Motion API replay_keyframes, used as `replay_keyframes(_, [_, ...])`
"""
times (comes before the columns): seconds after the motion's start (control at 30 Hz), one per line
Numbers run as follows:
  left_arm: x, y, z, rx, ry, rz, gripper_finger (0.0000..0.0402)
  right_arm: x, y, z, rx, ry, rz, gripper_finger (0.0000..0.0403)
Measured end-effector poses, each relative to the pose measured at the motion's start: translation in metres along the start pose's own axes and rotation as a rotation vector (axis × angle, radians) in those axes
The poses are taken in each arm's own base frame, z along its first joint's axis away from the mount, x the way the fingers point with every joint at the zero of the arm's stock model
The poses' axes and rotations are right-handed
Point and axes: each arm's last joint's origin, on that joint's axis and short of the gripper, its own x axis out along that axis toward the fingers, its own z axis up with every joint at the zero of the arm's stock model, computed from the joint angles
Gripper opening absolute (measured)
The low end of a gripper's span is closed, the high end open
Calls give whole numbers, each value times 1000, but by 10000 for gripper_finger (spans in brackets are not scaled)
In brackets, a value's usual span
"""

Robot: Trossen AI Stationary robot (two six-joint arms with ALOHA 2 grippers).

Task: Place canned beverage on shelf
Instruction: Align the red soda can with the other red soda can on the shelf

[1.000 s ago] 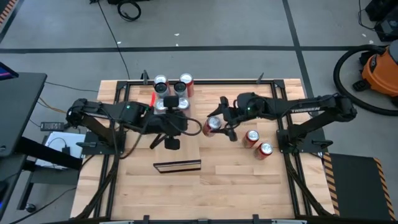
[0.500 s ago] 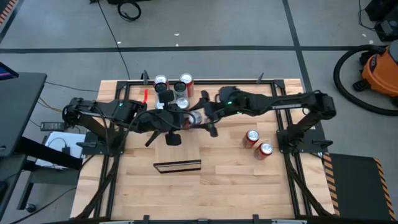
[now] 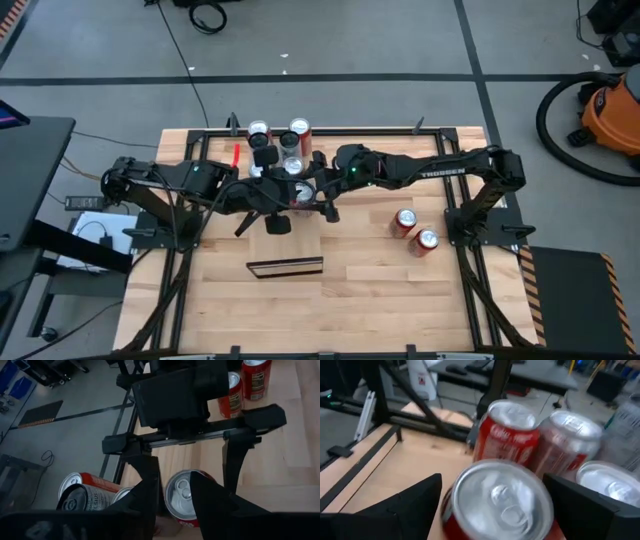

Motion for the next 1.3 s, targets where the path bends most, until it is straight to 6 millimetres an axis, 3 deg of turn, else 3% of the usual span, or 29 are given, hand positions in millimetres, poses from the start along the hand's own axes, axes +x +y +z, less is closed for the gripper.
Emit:
replay_keyframes(0.33, [0,0,0,0,0,-1,121,-3,-4,5,-15,-39,-15,363])
replay_keyframes(0.57, [0,0,-2,4,14,-1,121,-26,3,26,-36,-94,-21,363])
replay_keyframes(0.7, [0,0,-4,-22,36,-3,121,-45,11,30,-46,6,-67,363])
replay_keyframes(0.97, [14,2,-6,-73,88,21,121,-45,30,-4,-24,204,-145,363])
replay_keyframes(1.3, [27,3,-5,-68,111,34,121,-38,20,-37,-11,121,-239,363])
